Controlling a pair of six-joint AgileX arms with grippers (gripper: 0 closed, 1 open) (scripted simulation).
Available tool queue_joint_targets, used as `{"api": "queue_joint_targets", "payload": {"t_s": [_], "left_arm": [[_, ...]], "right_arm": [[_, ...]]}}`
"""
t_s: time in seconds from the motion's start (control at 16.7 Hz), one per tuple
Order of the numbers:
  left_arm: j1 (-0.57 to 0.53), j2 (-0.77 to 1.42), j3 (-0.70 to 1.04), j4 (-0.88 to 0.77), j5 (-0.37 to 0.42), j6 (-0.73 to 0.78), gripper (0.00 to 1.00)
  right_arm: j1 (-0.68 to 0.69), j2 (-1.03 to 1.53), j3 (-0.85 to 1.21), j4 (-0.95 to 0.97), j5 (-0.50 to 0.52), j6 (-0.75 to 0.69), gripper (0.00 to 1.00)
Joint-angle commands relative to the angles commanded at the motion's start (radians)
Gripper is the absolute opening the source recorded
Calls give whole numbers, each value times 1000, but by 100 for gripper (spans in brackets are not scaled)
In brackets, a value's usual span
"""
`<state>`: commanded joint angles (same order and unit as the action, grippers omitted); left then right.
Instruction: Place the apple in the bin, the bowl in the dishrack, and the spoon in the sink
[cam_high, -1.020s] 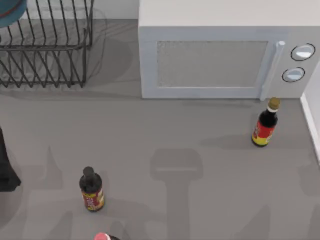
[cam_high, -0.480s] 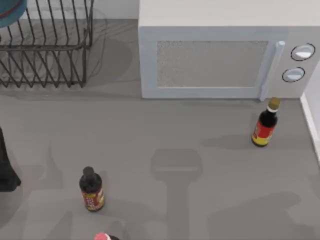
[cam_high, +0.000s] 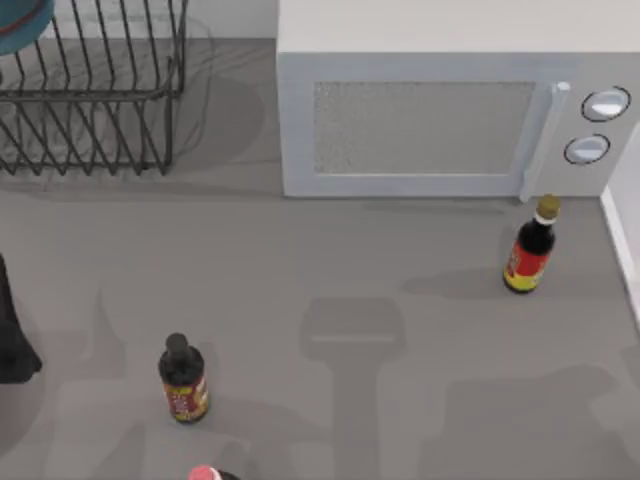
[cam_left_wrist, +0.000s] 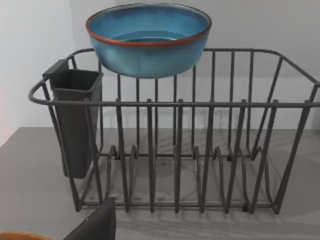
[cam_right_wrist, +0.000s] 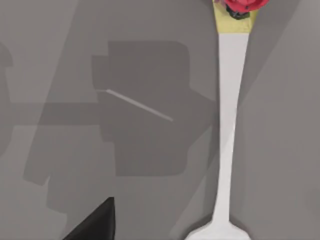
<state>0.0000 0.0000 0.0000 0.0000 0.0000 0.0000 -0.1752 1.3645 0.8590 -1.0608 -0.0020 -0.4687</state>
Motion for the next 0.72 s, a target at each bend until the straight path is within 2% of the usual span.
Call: {"api": "queue_joint_targets", "payload": {"t_s": [0.3, 0.72], "left_arm": [[0, 0, 0, 0, 0, 0, 100], [0, 0, 0, 0, 0, 0, 100]], "right_arm": [[4, 17, -27, 40, 0, 3, 100], [5, 179, -206, 394, 0, 8, 100]]}}
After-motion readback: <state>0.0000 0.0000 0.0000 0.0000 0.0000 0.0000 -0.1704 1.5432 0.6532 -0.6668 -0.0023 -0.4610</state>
